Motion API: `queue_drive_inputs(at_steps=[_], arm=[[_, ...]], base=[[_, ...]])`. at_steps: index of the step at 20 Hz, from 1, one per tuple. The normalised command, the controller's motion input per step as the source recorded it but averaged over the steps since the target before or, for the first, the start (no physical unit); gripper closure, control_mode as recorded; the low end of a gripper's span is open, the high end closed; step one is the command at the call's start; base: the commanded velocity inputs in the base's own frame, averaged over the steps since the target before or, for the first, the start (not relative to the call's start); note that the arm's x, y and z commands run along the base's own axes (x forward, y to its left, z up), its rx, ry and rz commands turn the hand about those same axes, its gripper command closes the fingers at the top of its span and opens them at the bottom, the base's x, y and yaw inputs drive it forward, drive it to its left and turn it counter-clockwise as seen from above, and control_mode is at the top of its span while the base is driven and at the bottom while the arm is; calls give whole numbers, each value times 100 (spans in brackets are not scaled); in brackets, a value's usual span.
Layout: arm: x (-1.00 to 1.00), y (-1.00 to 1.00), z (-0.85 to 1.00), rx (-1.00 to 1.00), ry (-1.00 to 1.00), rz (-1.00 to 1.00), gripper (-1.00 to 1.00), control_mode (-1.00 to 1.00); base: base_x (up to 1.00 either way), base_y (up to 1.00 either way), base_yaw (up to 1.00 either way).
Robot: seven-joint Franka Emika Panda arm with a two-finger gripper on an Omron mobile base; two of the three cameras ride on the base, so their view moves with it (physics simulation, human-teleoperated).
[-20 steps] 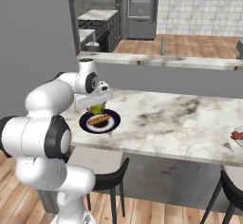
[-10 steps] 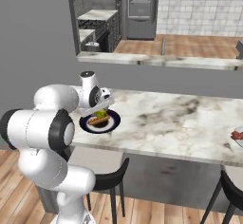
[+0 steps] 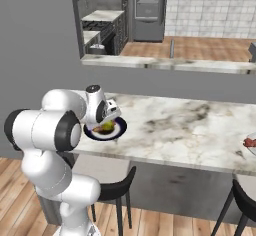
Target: Pick up the pear and kiwi from the fridge and place one fruit on each plate on the dining counter.
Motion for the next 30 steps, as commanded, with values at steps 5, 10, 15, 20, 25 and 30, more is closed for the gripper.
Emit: queue_drive_inputs(at_steps=[5, 10, 15, 20, 25, 30], arm=[[0, 0, -28, 0, -5, 0, 100, -100], [0, 0, -26, 0, -3, 0, 100, -100], [0, -1, -24, 0, -5, 0, 100, -100], [0, 0, -12, 0, -1, 0, 100, -100], [0, 0, -11, 1, 0, 0, -100, -100], [0, 0, -9, 1, 0, 0, -100, -100]], base=[[0, 0, 0], [0, 0, 0], [0, 0, 0], [0, 0, 0], [0, 0, 0], [0, 0, 0]])
